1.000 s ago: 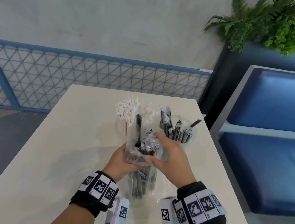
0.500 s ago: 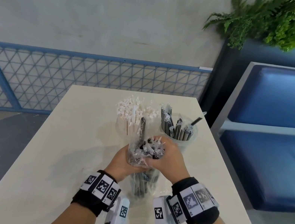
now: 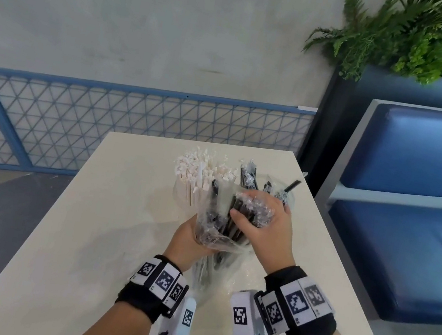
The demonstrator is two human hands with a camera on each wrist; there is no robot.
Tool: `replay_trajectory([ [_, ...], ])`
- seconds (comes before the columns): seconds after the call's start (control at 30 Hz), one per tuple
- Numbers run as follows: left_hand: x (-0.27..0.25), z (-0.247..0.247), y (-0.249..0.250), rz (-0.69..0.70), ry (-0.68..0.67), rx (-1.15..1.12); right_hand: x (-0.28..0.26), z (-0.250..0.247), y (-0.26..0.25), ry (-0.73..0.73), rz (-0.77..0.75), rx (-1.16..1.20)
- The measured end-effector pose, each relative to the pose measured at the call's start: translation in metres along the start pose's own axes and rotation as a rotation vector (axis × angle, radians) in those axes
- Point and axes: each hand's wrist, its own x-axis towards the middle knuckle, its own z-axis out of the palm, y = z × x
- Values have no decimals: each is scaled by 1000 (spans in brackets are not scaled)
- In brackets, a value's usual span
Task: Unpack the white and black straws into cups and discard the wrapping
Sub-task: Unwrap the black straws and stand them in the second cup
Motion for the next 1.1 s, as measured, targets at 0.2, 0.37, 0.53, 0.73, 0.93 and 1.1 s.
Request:
replay_trajectory([
  [0.2,3,-1,-3,-42,-6,-28,17,-25,-33,38,-94,205],
  [0.37,6,-4,-4,-52,0,-44,21,-42,-38,-230,-93,340],
  [0.53,8,-2,-5,-42,-25,44,16,-37,-5,-533,80,99],
  [0.73,13,-1,-8,-31,30,66,6,-9,5,-255,159,261],
  [0.93,11,-9,-8,-42,-5,58,27,-10,-5,66,225,537],
  [1.1,11,-14,-10,-41,-27,83,39,-20,-19,201,272,672],
])
